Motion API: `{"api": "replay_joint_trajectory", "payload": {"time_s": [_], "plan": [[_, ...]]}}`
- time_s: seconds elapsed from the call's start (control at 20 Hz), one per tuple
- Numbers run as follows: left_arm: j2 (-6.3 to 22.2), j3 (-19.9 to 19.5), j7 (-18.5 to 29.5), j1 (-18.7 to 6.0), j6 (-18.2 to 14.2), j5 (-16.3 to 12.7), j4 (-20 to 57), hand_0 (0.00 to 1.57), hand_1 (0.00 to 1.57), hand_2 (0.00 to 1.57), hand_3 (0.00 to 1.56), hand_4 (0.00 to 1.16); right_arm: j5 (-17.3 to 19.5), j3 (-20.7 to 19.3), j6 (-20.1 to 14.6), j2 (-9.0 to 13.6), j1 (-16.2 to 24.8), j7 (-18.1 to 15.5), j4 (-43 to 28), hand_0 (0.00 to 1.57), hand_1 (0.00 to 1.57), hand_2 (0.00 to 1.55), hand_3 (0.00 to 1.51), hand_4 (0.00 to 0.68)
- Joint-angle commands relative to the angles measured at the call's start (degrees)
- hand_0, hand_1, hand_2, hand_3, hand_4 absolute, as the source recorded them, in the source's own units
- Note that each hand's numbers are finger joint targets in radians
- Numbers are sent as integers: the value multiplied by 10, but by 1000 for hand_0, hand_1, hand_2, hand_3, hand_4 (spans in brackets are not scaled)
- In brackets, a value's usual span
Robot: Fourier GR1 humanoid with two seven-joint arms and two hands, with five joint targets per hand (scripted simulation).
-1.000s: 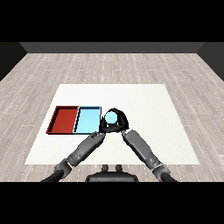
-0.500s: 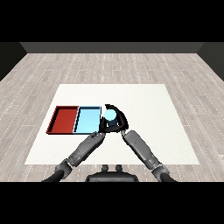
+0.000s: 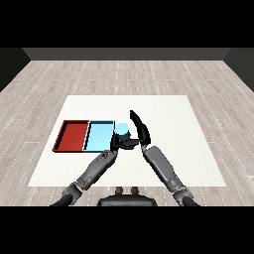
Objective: Pick the blue can and put it in the blue box
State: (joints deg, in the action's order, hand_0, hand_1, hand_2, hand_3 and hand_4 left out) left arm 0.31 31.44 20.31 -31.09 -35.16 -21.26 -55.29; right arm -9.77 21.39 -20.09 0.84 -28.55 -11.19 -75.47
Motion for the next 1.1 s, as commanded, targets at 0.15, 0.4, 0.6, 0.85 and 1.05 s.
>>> {"api": "replay_joint_trajectory", "payload": {"time_s": [0.15, 0.4, 0.6, 0.85, 1.05], "plan": [[-3, -3, 12, 1, -10, -29, 14, 1571, 1571, 1571, 1481, 1145, -90, -91, 70, 28, 15, 22, -82, 0, 0, 0, 0, 0], [9, -52, 31, 6, -19, 4, 12, 1571, 1571, 1568, 1466, 1148, -123, -130, 90, 55, 101, -17, -186, 0, 0, 0, 0, 0], [79, -92, -19, -14, 17, -6, -2, 1571, 1571, 1566, 1478, 1152, -132, -160, 70, 54, 141, -22, -229, 0, 0, 0, 0, 0], [98, -131, -40, -59, 13, 21, 86, 1571, 1571, 1562, 1471, 1127, -149, -191, 128, 79, 181, -50, -208, 0, 0, 0, 0, 0], [137, -172, -65, -102, 56, 15, 148, 1571, 1571, 1571, 1488, 1115, -145, -212, 100, 86, 156, -15, -214, 0, 0, 0, 0, 0]]}}
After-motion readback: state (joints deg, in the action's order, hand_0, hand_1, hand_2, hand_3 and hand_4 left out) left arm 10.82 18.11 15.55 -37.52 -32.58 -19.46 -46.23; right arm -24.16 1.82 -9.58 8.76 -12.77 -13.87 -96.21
